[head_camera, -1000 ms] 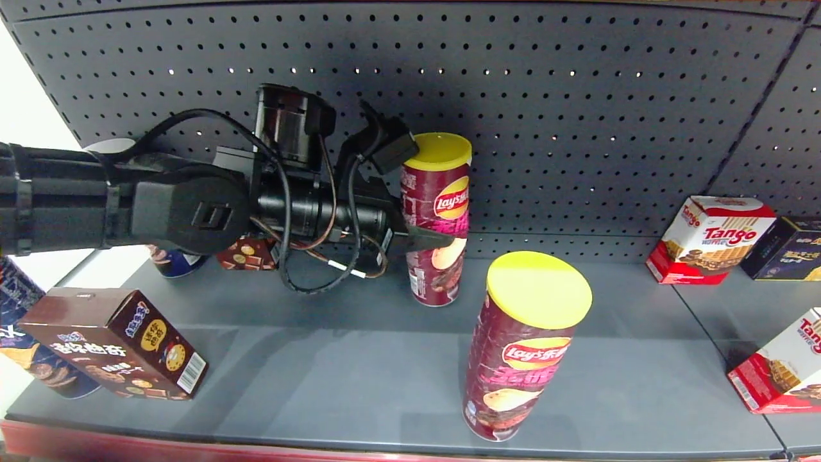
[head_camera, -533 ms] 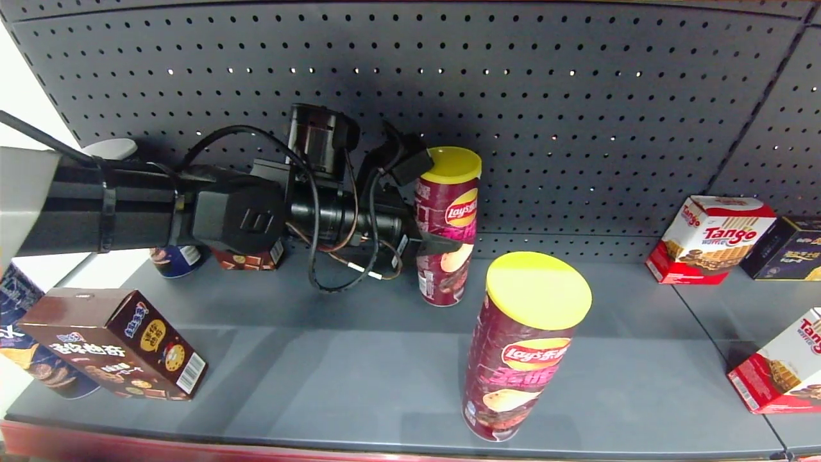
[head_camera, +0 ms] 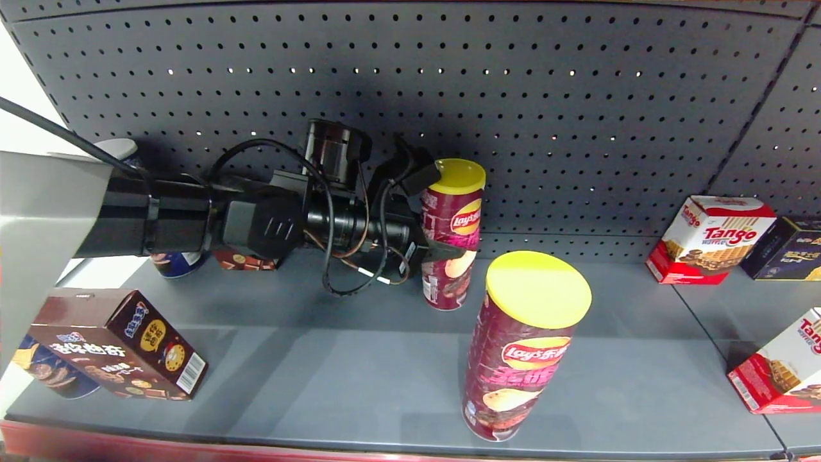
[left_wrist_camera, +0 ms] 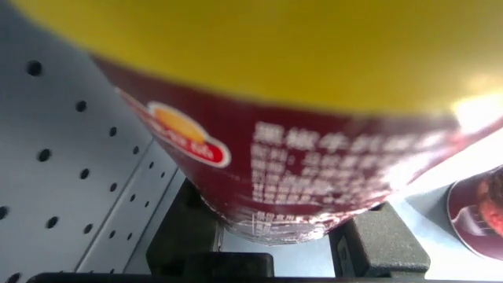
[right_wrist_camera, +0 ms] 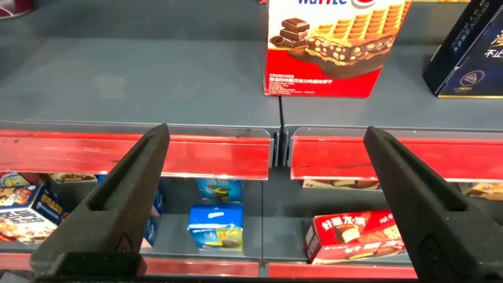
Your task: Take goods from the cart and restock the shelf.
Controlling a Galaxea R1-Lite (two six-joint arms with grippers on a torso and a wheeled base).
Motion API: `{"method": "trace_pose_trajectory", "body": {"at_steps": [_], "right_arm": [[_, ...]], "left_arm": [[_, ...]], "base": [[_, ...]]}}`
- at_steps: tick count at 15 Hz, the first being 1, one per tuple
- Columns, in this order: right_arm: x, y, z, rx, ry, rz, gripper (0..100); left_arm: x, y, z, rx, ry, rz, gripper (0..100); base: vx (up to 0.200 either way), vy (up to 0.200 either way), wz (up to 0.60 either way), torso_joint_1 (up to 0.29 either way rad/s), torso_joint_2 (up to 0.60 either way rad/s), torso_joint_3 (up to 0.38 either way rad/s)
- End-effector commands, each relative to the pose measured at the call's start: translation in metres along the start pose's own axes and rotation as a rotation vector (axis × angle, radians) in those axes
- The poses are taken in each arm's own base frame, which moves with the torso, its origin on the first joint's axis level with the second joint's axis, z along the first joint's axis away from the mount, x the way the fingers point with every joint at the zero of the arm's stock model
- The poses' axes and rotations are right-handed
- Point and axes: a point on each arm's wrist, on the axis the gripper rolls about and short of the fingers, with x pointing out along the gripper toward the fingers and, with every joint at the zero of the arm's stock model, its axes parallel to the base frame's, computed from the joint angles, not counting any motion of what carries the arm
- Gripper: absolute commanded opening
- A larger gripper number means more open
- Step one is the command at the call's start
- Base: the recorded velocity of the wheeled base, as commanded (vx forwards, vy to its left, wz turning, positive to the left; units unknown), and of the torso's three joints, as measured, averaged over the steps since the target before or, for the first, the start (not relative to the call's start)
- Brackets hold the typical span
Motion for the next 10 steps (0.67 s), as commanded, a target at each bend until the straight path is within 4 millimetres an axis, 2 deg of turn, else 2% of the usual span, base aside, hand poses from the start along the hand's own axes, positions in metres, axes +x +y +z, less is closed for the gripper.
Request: {"method": "trace_pose_trajectory", "body": {"at_steps": [1,4,5,10], "right_arm": [[0.0001,0.0,0.0001,0.0,0.001,0.0,100],[0.0001,0.0,0.0001,0.0,0.001,0.0,100],[0.0001,0.0,0.0001,0.0,0.001,0.0,100],[0.0001,0.0,0.0001,0.0,0.001,0.0,100]], "left_arm": [[0.0054,0.0016,-0.0042,0.006,-0.009,0.002,0],[0.0097,0.0003,-0.0065,0.017,-0.016,0.0,0],[0.0098,0.0003,-0.0067,0.018,-0.016,0.001,100],[0.005,-0.0003,-0.0037,0.033,-0.021,0.007,100]], "base": [[0.0,0.0,0.0,0.0,0.0,0.0],[0.0,0.0,0.0,0.0,0.0,0.0],[0.0,0.0,0.0,0.0,0.0,0.0],[0.0,0.0,0.0,0.0,0.0,0.0]]}}
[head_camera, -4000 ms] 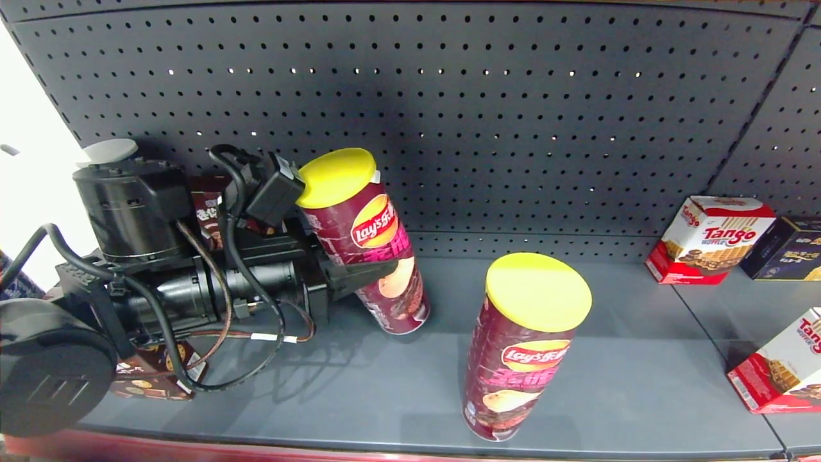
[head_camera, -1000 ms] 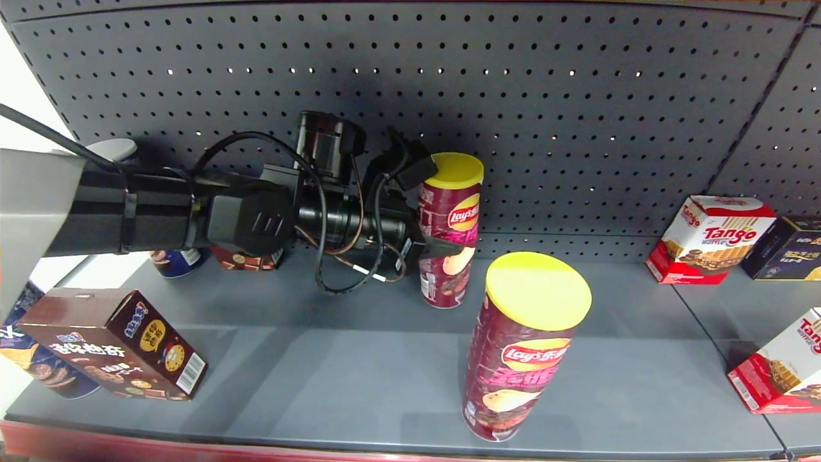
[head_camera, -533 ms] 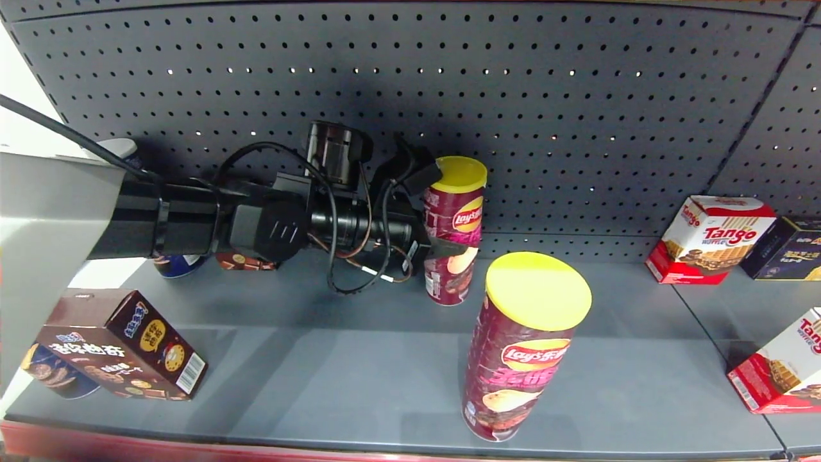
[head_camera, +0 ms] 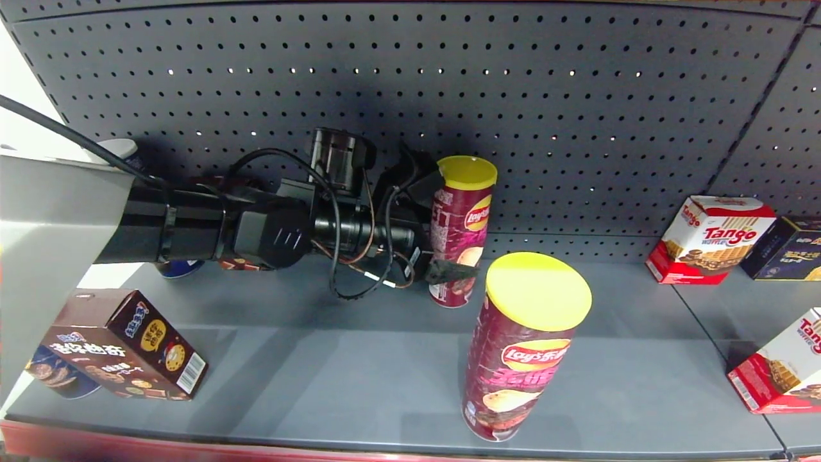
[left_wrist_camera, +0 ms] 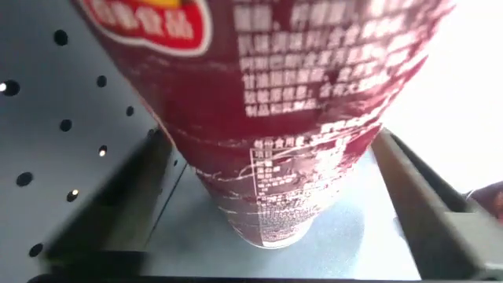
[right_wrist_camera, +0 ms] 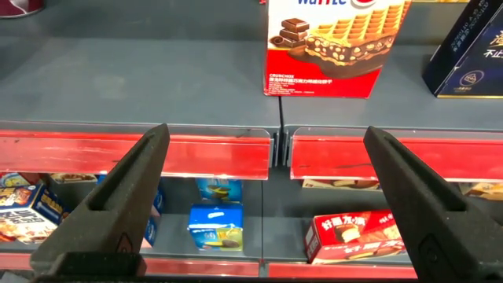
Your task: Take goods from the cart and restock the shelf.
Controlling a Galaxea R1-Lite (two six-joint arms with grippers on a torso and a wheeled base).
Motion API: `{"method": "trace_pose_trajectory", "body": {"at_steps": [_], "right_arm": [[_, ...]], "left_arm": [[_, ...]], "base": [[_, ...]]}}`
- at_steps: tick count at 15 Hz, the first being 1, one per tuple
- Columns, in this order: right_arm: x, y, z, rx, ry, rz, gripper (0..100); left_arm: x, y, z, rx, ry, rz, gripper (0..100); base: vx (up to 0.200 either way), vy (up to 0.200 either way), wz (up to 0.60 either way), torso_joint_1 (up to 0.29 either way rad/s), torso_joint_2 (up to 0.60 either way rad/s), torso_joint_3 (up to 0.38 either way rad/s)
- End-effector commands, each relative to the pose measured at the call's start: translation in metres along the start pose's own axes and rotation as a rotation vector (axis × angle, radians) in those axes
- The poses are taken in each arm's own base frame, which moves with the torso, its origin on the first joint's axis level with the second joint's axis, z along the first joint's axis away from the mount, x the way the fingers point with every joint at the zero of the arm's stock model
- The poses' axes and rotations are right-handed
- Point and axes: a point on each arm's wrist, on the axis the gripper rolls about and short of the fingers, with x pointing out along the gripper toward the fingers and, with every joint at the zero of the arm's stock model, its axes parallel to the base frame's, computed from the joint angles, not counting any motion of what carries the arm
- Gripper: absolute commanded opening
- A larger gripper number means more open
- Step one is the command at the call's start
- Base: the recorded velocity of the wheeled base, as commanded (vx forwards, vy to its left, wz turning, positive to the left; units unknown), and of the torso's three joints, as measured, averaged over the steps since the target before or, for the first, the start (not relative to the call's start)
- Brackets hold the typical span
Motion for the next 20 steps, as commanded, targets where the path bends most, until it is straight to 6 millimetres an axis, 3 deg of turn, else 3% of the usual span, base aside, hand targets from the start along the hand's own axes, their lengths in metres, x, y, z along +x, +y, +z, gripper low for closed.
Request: {"method": "trace_pose_trajectory", "body": {"at_steps": [1,14,20], "right_arm": [[0.0,0.0,0.0,0.0,0.002,0.0,100],[0.0,0.0,0.0,0.0,0.002,0.0,100],[0.0,0.0,0.0,0.0,0.002,0.0,100]], "left_arm": [[-0.011,-0.002,0.012,0.016,-0.022,0.015,100],[-0.08,-0.045,0.031,0.049,-0.049,0.135,100],[-0.084,-0.055,0.014,-0.006,-0.051,0.241,100]], "base": [[0.0,0.0,0.0,0.0,0.0,0.0],[0.0,0.0,0.0,0.0,0.0,0.0],[0.0,0.0,0.0,0.0,0.0,0.0]]}}
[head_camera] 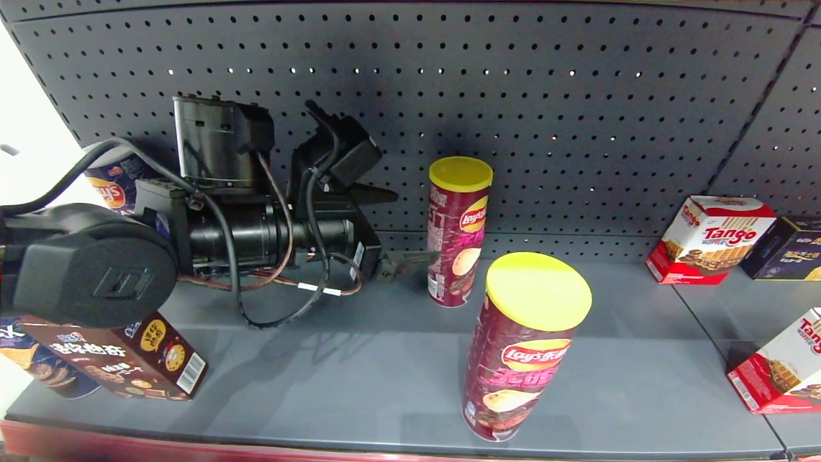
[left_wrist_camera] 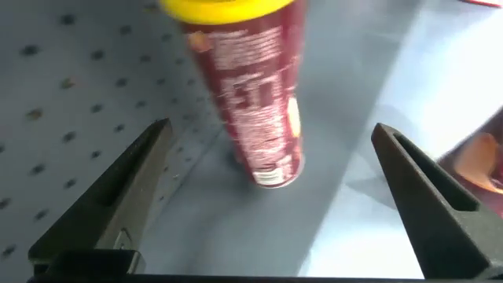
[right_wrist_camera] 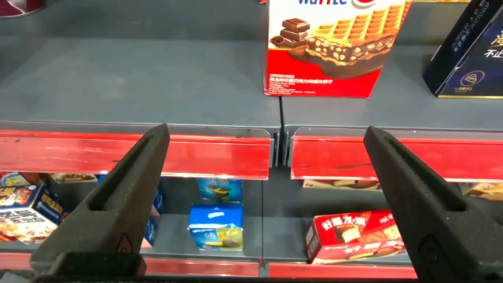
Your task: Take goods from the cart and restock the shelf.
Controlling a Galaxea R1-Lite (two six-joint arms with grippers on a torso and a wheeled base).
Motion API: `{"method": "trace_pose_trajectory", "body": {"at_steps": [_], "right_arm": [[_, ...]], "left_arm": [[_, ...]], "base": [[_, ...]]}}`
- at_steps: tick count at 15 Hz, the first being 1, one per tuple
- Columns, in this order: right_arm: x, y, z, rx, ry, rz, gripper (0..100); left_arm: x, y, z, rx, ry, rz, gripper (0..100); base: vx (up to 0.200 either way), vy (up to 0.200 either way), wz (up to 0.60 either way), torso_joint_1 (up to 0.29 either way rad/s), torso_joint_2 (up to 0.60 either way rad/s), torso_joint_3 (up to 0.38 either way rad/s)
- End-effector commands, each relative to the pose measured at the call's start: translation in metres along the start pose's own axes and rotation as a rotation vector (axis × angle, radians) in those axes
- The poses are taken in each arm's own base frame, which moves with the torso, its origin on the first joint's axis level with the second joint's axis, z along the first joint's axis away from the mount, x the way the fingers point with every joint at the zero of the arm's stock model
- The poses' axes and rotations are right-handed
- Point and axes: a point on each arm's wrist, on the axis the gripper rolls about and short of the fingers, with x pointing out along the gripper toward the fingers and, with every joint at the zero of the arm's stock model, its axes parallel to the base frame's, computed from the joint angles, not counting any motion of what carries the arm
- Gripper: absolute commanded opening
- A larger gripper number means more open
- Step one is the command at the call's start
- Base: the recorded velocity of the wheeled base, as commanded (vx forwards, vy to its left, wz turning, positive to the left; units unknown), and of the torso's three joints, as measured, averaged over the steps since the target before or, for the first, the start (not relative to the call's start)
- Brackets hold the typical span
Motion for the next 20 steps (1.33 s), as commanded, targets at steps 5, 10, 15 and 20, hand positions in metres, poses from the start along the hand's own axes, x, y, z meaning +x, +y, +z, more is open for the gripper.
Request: {"method": "trace_pose_trajectory", "body": {"at_steps": [5,10,15,20], "right_arm": [[0.0,0.0,0.0,0.0,0.001,0.0,100],[0.0,0.0,0.0,0.0,0.001,0.0,100],[0.0,0.0,0.0,0.0,0.001,0.0,100],[0.0,0.0,0.0,0.0,0.001,0.0,100]], "left_arm": [[0.022,-0.009,-0.035,-0.018,0.088,0.11,100],[0.048,-0.017,-0.048,-0.015,0.107,0.117,100],[0.057,-0.009,-0.049,-0.012,0.119,0.191,100],[0.061,-0.004,-0.05,-0.013,0.126,0.221,100]], "base": [[0.0,0.0,0.0,0.0,0.0,0.0],[0.0,0.0,0.0,0.0,0.0,0.0],[0.0,0.0,0.0,0.0,0.0,0.0],[0.0,0.0,0.0,0.0,0.0,0.0]]}}
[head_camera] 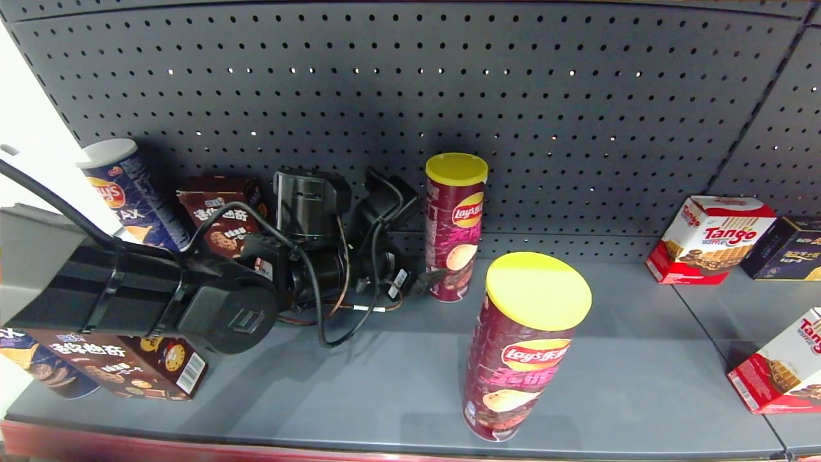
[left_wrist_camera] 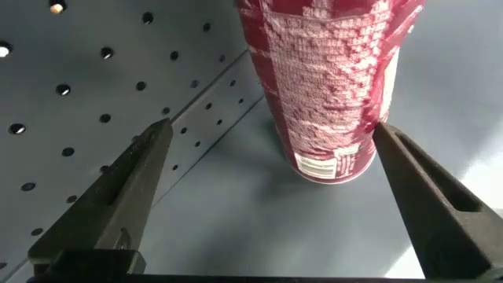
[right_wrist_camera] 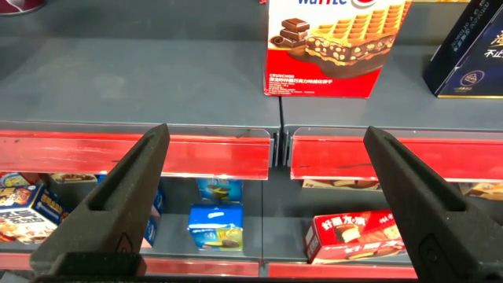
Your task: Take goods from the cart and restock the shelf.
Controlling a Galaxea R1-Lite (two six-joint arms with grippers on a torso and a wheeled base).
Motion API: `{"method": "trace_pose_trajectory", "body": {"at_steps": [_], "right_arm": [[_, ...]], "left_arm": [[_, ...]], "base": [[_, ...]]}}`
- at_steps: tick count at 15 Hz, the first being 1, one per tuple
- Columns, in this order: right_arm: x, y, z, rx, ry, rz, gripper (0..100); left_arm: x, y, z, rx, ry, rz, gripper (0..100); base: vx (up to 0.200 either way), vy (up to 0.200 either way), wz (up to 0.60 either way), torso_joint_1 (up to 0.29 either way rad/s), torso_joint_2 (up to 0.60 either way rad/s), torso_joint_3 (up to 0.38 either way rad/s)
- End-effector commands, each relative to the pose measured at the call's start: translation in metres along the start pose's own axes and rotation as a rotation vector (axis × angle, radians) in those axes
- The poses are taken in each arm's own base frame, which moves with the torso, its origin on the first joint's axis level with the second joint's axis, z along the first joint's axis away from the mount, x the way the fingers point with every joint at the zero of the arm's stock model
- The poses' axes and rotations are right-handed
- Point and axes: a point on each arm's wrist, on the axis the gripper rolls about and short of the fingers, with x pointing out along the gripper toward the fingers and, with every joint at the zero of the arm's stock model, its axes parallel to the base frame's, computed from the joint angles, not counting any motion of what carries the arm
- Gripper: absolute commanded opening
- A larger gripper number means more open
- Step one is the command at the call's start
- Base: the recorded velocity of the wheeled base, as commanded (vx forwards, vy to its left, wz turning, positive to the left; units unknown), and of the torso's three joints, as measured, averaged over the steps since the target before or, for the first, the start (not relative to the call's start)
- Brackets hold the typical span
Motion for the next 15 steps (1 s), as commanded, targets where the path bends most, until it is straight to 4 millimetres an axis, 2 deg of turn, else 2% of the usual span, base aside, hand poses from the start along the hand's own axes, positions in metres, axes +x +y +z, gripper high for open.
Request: {"method": "trace_pose_trajectory", "body": {"at_steps": [1,13,15], "right_arm": [[0.0,0.0,0.0,0.0,0.002,0.0,100],[0.0,0.0,0.0,0.0,0.0,0.0,100],[0.0,0.0,0.0,0.0,0.002,0.0,100]], "left_arm": [[0.001,0.0,-0.001,-0.001,0.004,-0.001,100],[-0.001,0.007,-0.004,-0.027,0.02,0.046,100],[-0.009,0.008,0.004,-0.025,-0.01,0.059,100]], "base": [[0.0,0.0,0.0,0.0,0.0,0.0],[0.0,0.0,0.0,0.0,0.0,0.0],[0.0,0.0,0.0,0.0,0.0,0.0]]}}
